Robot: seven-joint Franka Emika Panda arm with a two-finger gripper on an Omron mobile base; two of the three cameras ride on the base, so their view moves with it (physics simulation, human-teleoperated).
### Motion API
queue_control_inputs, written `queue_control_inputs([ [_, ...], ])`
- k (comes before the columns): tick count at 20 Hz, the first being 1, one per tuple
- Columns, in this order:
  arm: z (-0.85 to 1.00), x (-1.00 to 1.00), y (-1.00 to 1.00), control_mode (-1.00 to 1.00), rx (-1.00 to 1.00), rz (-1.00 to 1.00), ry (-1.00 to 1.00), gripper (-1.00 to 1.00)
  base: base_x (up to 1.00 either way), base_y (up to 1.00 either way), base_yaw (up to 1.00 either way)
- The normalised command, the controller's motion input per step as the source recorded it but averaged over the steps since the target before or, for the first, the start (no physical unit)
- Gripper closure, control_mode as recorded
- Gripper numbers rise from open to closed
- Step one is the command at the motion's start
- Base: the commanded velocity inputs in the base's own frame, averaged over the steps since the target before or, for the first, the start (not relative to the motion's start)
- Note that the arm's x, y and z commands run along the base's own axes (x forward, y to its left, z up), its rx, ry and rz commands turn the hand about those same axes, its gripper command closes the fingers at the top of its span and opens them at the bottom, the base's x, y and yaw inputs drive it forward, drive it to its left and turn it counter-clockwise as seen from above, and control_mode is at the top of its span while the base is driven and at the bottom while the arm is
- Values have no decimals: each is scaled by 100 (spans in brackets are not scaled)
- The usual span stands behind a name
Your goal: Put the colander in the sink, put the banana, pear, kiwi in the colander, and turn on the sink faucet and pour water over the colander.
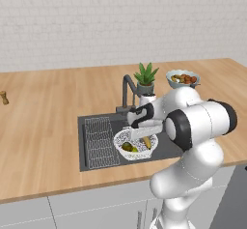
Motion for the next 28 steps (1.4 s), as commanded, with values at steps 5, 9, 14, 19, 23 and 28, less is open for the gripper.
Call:
queue_control_inputs([
  [5, -11, 10, -21, -100, 6, 0, 0, 100, 0, 0, 0],
  [9, -3, 15, -4, -100, 4, 0, 0, 100, 0, 0, 0],
  [14, -10, 25, 0, -100, 1, 0, -1, 100, 0, 0, 0],
  [19, -20, 27, 0, -100, 1, 0, -1, 100, 0, 0, 0],
  [23, -10, 9, 0, -100, 0, 0, 0, 100, 0, 0, 0],
  [28, 0, 0, 0, -100, 0, 0, 0, -100, 0, 0, 0],
])
